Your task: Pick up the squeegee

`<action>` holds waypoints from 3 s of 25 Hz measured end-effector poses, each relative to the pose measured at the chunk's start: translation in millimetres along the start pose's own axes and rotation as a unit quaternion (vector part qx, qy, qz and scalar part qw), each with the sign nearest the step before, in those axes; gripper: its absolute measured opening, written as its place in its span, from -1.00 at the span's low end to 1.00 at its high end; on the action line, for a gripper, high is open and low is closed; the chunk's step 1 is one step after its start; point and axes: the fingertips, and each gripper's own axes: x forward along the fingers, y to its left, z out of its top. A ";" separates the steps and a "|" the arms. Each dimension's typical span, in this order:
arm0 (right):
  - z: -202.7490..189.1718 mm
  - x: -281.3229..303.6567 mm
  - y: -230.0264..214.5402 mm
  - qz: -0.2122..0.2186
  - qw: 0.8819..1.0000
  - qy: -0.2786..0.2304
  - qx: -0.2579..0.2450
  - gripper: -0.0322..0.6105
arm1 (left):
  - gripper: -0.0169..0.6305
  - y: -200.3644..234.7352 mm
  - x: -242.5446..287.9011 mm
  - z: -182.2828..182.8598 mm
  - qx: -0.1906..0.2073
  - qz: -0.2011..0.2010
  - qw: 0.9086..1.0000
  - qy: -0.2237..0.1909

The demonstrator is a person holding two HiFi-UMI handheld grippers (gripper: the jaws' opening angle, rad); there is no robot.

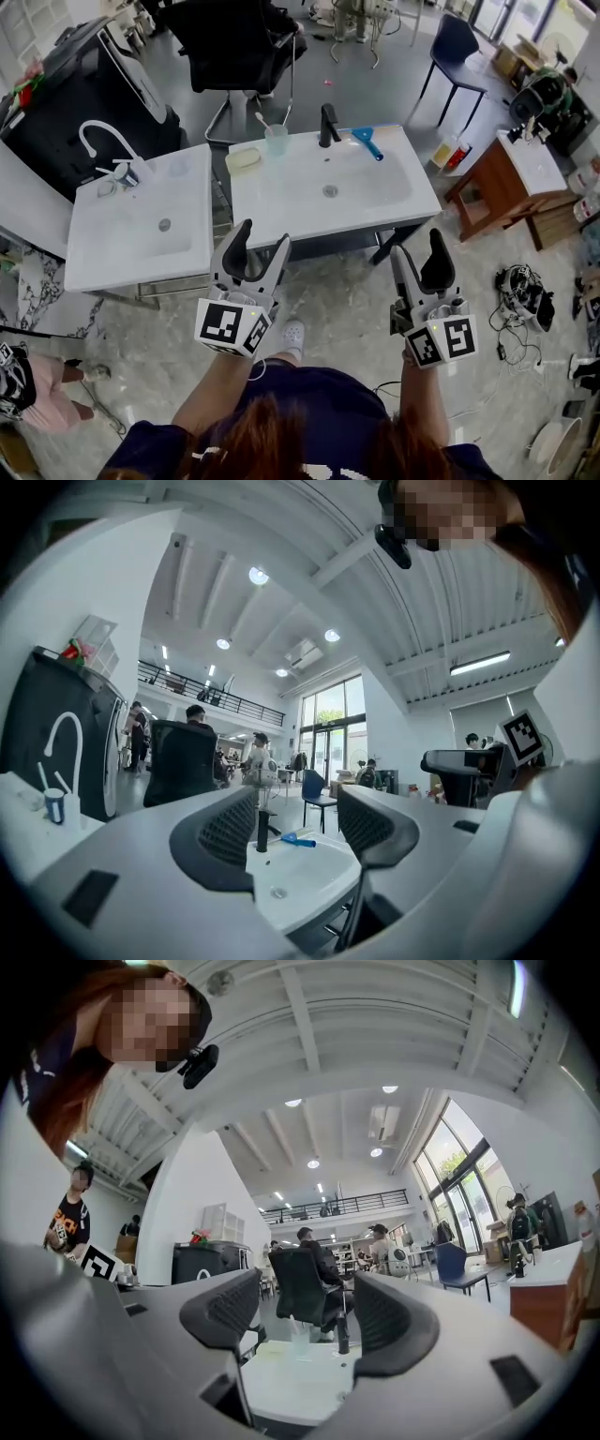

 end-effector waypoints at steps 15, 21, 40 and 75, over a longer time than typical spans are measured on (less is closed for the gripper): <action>-20.3 165.9 -69.5 -0.027 1.000 0.002 -0.006 0.09 | -0.12 104.0 158.7 -7.4 0.004 -0.009 1.000 0.005; -34.0 237.0 -131.9 -0.005 1.000 0.001 -0.001 0.09 | -0.12 123.4 233.3 -22.9 0.006 0.022 1.000 0.007; -83.4 423.9 -301.9 0.067 0.995 0.064 0.024 0.07 | -0.12 143.6 440.8 -53.3 -0.036 0.092 0.995 0.000; -429.7 449.7 -359.0 -0.037 0.869 0.493 0.016 -0.21 | -0.12 209.1 520.1 -112.2 -0.056 0.049 0.995 0.071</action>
